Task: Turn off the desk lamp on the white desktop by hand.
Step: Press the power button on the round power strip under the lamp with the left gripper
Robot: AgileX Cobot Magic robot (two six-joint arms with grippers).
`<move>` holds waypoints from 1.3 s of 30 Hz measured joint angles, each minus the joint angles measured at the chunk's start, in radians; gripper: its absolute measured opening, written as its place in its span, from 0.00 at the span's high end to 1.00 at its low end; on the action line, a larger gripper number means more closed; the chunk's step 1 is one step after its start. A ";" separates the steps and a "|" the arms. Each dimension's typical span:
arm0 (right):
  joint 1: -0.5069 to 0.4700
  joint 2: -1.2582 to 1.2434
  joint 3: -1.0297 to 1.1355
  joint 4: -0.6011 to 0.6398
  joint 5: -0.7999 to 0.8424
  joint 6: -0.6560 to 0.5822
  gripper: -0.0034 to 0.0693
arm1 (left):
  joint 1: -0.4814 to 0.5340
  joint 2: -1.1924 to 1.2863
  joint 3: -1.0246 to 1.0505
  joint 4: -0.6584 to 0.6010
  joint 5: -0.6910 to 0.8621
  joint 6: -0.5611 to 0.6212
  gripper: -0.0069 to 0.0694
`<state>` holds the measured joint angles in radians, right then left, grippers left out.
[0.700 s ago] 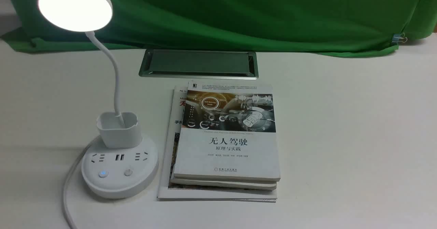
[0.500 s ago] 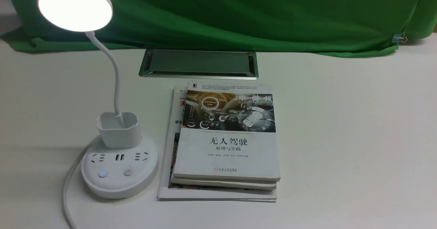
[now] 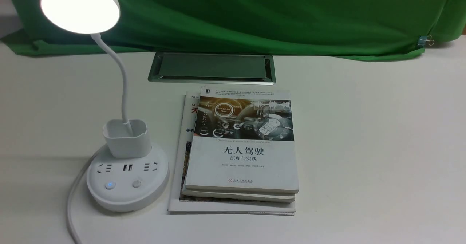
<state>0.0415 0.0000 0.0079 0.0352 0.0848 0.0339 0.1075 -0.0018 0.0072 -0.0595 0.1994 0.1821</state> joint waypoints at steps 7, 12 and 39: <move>0.000 0.000 0.000 0.000 0.000 0.000 0.90 | 0.000 0.000 0.000 0.000 -0.165 0.000 0.89; 0.000 0.000 0.000 0.000 0.000 0.000 0.90 | 0.000 0.000 0.000 0.000 -0.199 0.000 0.89; 0.000 0.000 0.000 0.000 0.000 0.000 0.90 | 0.001 0.553 -0.612 0.136 0.271 -0.412 0.89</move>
<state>0.0415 0.0000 0.0079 0.0352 0.0848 0.0339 0.1087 0.5510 -0.6045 0.0768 0.4706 -0.2301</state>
